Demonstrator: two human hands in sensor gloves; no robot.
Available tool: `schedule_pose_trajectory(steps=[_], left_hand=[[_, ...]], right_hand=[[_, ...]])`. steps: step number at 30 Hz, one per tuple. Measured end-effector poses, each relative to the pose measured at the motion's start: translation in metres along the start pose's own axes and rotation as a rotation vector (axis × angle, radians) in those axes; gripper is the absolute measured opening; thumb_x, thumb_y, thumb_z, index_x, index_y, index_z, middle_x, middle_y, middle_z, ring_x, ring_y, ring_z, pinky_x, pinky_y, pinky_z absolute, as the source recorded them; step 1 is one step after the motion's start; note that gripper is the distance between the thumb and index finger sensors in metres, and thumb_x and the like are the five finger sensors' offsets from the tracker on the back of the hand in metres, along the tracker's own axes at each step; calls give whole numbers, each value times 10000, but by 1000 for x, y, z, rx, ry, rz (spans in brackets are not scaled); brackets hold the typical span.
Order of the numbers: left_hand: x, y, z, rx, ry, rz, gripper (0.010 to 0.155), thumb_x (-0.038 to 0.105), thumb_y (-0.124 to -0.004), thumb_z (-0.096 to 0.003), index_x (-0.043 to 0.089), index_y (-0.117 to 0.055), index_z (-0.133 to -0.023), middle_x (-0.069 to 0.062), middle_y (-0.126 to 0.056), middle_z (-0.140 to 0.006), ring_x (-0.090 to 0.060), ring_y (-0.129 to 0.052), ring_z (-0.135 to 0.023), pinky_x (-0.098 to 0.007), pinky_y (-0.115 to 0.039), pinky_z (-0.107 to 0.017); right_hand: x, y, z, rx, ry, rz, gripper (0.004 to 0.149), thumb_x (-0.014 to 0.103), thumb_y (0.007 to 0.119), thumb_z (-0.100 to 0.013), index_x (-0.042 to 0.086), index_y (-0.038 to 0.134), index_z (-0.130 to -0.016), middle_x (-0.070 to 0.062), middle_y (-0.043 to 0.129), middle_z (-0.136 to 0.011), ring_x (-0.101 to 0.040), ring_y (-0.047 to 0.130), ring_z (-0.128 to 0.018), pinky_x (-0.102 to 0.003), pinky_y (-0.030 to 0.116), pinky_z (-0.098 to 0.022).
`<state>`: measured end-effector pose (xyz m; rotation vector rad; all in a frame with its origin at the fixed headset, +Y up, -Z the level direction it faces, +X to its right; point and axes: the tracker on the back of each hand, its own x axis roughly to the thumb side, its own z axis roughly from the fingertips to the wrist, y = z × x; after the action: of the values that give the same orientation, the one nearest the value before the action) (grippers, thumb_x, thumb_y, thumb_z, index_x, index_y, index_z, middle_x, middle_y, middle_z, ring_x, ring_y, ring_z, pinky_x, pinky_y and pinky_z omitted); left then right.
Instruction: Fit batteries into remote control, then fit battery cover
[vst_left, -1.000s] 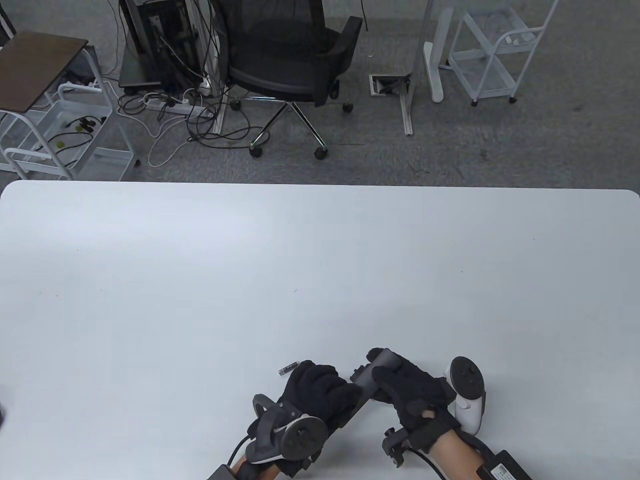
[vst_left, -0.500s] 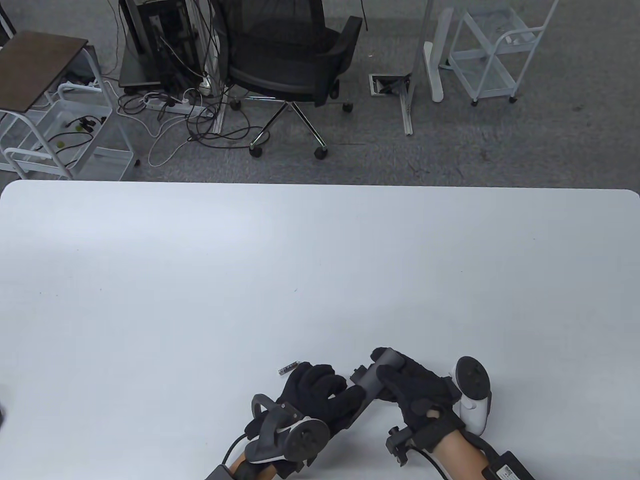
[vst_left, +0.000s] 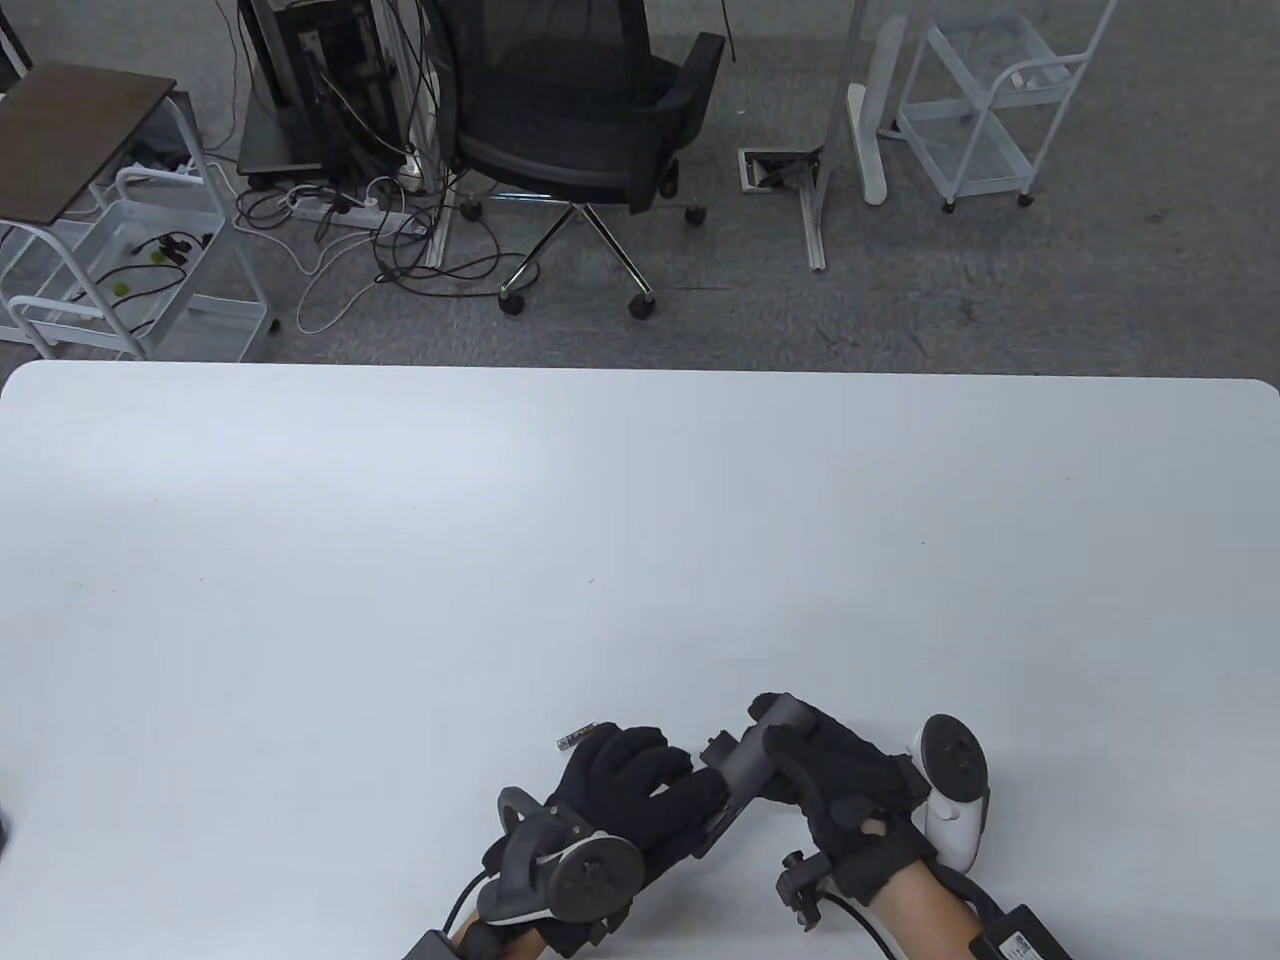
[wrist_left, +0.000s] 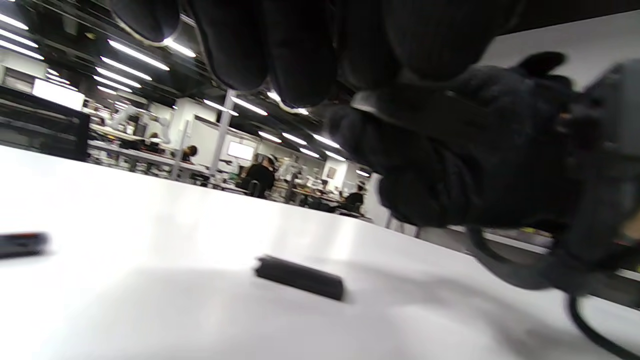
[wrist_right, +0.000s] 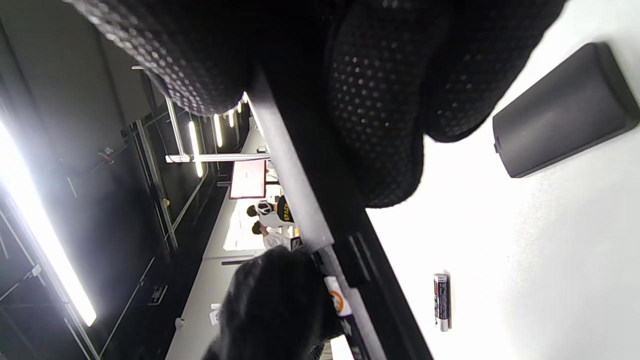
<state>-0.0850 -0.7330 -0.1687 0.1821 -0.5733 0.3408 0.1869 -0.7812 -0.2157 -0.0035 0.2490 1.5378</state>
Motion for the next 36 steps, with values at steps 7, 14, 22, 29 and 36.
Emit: schedule_pose_trajectory(steps=[7,14,22,29,36], left_hand=[[-56,5,1,-20,275,-73,608,516,-815,-448,356,-708,-1025,10,-840,-1024,-320,-746,-1032,-604,-578,-829],[-85,-18,-3,-151,405,-197,609,511,-861,-434,352,-737,-1009,27,-881,-985,-310,-776,-1016,-599,-595,-826],[-76,-37,-17,-335,425,-400,551,483,-894,-461,382,-753,-984,77,-879,-969,-276,-790,-1013,-579,-595,-843],[-73,-41,-20,-355,402,-396,490,436,-882,-492,404,-758,-964,104,-881,-945,-219,-824,-993,-560,-608,-846],[-73,-42,-20,-355,396,-396,480,451,-877,-500,392,-762,-963,106,-897,-925,-194,-826,-991,-557,-604,-852]], right_hand=[[6,-17,0,-61,-19,-32,601,397,871,-431,48,772,-910,-160,971,-733,-247,1087,-450,-471,857,-451],[9,-28,2,-92,-31,-78,606,405,854,-440,47,760,-919,-159,966,-738,-243,1085,-453,-471,854,-453],[8,-26,2,-82,-26,-79,607,408,842,-446,41,757,-923,-166,964,-739,-247,1084,-456,-477,851,-453],[6,-23,1,-72,-20,-64,605,409,838,-449,42,757,-923,-166,963,-742,-254,1082,-460,-481,847,-456],[5,-23,0,-75,-22,-60,607,410,838,-448,43,756,-924,-168,963,-743,-256,1081,-464,-486,843,-460]])
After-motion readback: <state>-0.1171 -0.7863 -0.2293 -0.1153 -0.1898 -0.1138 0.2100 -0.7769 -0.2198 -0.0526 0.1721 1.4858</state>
